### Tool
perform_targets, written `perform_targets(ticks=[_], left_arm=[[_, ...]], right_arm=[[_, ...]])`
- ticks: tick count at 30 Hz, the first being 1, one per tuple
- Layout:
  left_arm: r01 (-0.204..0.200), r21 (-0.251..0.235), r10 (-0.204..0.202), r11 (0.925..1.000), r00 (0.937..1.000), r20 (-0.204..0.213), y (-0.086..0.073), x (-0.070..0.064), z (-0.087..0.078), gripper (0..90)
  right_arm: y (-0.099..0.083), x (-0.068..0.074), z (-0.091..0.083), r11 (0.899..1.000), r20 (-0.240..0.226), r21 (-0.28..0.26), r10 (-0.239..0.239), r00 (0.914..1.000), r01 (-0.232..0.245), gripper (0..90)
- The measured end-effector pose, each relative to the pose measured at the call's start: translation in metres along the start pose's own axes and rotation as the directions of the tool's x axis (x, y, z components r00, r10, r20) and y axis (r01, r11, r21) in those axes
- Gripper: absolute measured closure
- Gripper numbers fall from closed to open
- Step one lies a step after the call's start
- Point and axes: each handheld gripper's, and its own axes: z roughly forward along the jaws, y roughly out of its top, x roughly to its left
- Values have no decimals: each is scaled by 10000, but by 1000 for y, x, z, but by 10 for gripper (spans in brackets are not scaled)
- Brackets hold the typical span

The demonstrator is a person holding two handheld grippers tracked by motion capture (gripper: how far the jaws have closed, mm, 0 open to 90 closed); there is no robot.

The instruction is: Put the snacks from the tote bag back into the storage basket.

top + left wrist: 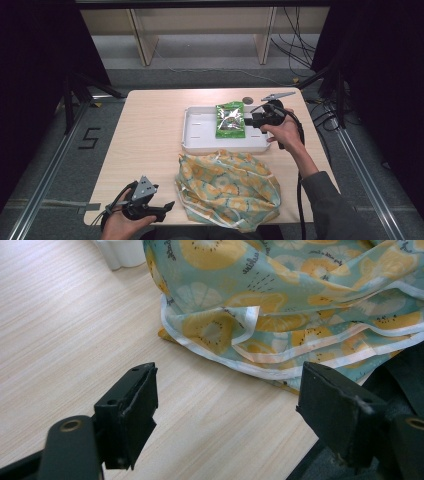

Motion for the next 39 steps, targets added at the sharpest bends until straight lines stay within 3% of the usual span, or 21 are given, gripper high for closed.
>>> perform_targets(ticks=[1, 3, 6, 8, 10, 12, 17, 22, 25, 28, 32, 36, 37, 39], left_arm=[[-53, 36, 53, 10000, 10000, -45, 0, 0, 0, 236], [-89, 38, 89, 10000, 9999, -68, 0, 1, 0, 236], [17, -1, -17, 10000, 10000, 15, 0, 0, -1, 236], [26, -18, -26, 10000, 10000, 9, 1, 0, -1, 236], [-161, -26, 161, 9999, 9999, -31, 1, 1, -2, 236], [-87, -50, 86, 9999, 9999, -54, 1, 1, -2, 236], [-218, -61, 217, 9997, 9998, -51, 1, 2, -2, 236], [-253, -39, 252, 9997, 9997, -71, 1, 2, -3, 236], [-237, -20, 237, 9997, 9997, -86, 1, 3, -3, 236], [-161, -27, 161, 9999, 9998, -106, 1, 2, -3, 236], [-26, -36, 26, 10000, 9999, -97, 0, 1, -2, 235], [-32, -29, 31, 10000, 9999, -126, 0, 2, -2, 236], [-28, -41, 27, 10000, 9999, -126, 0, 1, -2, 236], [-46, -70, 46, 10000, 10000, -69, 1, 1, -2, 236]], right_arm=[[-1, -1, 0, 9997, -5, -92, -214, 9998, 214, 516], [-3, 1, -1, 10000, -19, 11, -38, 10000, 38, 514], [-6, -1, -4, 9995, 6, 5, -305, 9995, 305, 509], [-8, 2, -7, 9999, 41, 131, -87, 10000, 86, 499], [-10, 1, -10, 9993, -3, 27, -382, 9993, 382, 494], [-12, 4, -11, 9992, 47, -192, -344, 9994, 345, 480], [-16, 12, -22, 9996, -234, -171, -221, 9995, 217, 465], [-25, 20, -28, 9990, -337, -102, -431, 9985, 428, 458], [-31, 22, -31, 9985, -420, -127, -539, 9977, 534, 456], [-37, 25, -35, 9995, -542, -39, -311, 9980, 309, 454], [-46, 28, -41, 9995, -401, 54, -323, 9987, 325, 450], [-53, 27, -44, 9982, -507, 23, -600, 9969, 602, 447], [-55, 29, -45, 9995, -556, 23, -307, 9980, 309, 447], [-57, 28, -46, 9984, -400, -44, -559, 9976, 557, 445]])
